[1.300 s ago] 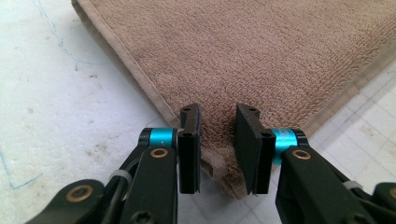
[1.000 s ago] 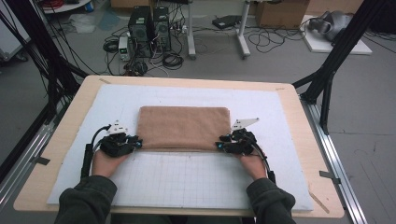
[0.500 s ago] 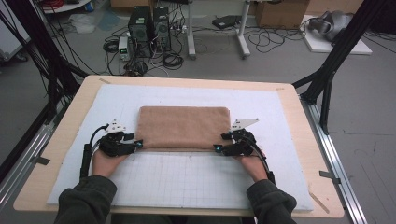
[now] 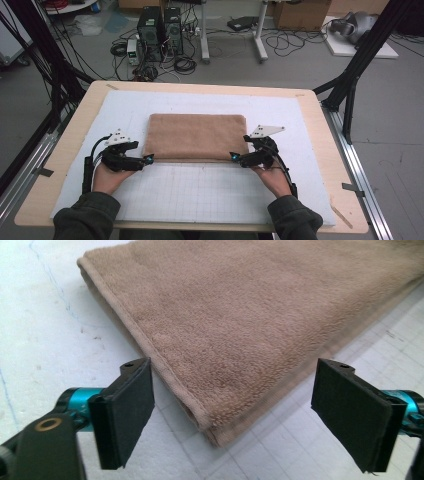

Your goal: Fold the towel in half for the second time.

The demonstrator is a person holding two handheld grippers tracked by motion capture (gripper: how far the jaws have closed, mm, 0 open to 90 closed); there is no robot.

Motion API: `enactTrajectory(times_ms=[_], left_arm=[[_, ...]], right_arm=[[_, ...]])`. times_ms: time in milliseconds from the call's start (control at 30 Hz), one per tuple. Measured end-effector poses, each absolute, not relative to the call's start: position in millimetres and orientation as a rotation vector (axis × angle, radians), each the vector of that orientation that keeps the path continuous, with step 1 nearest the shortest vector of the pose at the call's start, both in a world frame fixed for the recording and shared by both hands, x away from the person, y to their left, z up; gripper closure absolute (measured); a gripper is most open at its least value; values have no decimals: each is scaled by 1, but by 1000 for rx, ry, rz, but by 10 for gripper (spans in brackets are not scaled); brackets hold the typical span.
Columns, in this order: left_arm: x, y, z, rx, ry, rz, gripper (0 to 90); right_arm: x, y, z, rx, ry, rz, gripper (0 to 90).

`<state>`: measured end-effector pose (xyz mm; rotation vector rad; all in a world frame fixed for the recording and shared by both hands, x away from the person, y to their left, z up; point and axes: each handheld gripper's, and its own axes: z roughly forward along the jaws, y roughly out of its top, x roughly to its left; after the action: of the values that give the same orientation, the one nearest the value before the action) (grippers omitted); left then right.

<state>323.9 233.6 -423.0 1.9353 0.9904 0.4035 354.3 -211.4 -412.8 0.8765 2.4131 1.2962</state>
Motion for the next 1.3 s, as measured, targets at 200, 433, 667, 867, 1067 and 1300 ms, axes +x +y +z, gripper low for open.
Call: enactTrajectory(times_ms=[200, 433, 667, 867, 1067, 1300], left_arm=[[316, 237, -418, 1933, 977, 406, 92], [307, 243, -413, 1908, 964, 426, 24], [302, 250, -418, 1908, 989, 413, 17], [297, 250, -416, 1923, 972, 424, 17], [291, 253, -415, 1921, 971, 429, 17], [283, 257, -416, 1916, 964, 425, 17]], right_arm=[[346, -215, -406, 854, 2393, 1292, 117], [337, -227, -399, 836, 2372, 1321, 117], [332, -238, -398, 817, 2379, 1342, 117], [327, -244, -398, 805, 2382, 1350, 113], [320, -251, -396, 807, 2386, 1359, 109], [310, -263, -400, 812, 2384, 1340, 109]])
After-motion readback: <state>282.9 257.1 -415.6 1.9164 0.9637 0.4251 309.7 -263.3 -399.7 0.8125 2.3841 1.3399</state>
